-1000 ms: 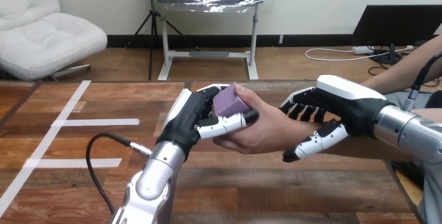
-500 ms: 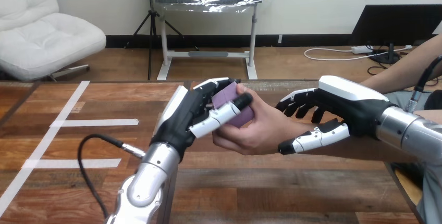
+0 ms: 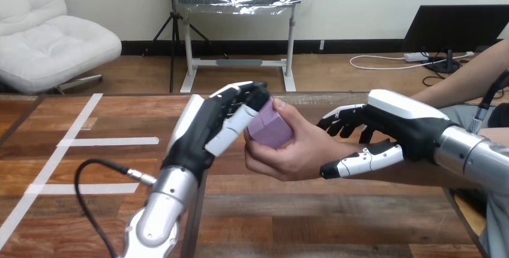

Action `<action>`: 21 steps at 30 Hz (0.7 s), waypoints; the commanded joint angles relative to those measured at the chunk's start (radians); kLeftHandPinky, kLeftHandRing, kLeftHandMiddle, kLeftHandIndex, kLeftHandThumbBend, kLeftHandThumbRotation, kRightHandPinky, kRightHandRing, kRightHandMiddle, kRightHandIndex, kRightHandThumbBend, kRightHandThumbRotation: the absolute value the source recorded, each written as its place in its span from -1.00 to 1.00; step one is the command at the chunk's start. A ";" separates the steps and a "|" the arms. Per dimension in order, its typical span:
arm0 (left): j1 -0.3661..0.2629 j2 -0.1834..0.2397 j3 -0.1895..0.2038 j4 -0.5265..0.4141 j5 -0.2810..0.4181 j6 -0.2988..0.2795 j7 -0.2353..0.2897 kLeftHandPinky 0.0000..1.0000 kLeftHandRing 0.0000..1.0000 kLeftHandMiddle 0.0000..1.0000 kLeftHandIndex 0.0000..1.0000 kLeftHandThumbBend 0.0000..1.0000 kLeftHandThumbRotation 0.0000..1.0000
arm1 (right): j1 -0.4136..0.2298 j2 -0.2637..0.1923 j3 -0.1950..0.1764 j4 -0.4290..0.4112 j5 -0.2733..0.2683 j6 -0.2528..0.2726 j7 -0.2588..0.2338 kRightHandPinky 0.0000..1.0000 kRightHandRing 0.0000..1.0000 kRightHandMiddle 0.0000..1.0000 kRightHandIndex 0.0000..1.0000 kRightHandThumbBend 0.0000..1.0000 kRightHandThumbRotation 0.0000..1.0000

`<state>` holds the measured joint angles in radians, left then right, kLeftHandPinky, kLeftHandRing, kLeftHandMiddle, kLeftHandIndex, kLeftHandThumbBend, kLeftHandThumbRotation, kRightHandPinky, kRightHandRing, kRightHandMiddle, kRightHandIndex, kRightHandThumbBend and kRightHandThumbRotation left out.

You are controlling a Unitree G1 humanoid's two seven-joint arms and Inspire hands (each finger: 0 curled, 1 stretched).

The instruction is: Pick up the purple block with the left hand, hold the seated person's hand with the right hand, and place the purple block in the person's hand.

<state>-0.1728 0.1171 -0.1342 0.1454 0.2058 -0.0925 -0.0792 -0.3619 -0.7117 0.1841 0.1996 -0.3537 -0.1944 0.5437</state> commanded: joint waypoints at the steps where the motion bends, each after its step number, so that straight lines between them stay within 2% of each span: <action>1: 0.008 0.013 0.028 -0.061 -0.007 -0.032 0.019 0.33 0.53 0.55 0.50 0.24 1.00 | 0.027 0.005 -0.016 0.001 0.016 -0.011 -0.012 0.25 0.52 0.56 0.60 0.79 0.30; 12: 0.054 0.013 0.046 -0.097 -0.009 -0.038 0.039 0.28 0.50 0.53 0.48 0.11 1.00 | 0.054 0.014 -0.038 -0.005 0.032 -0.007 -0.033 0.25 0.51 0.56 0.60 0.76 0.23; 21: 0.105 0.012 0.068 -0.143 -0.023 -0.047 0.043 0.28 0.51 0.55 0.49 0.10 1.00 | 0.091 0.050 -0.082 0.020 0.081 -0.046 -0.110 0.23 0.49 0.56 0.63 0.78 0.25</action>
<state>-0.0622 0.1223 -0.0876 0.0792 0.2000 -0.1076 -0.0479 -0.3001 -0.7008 0.1388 0.2003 -0.3049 -0.2262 0.4768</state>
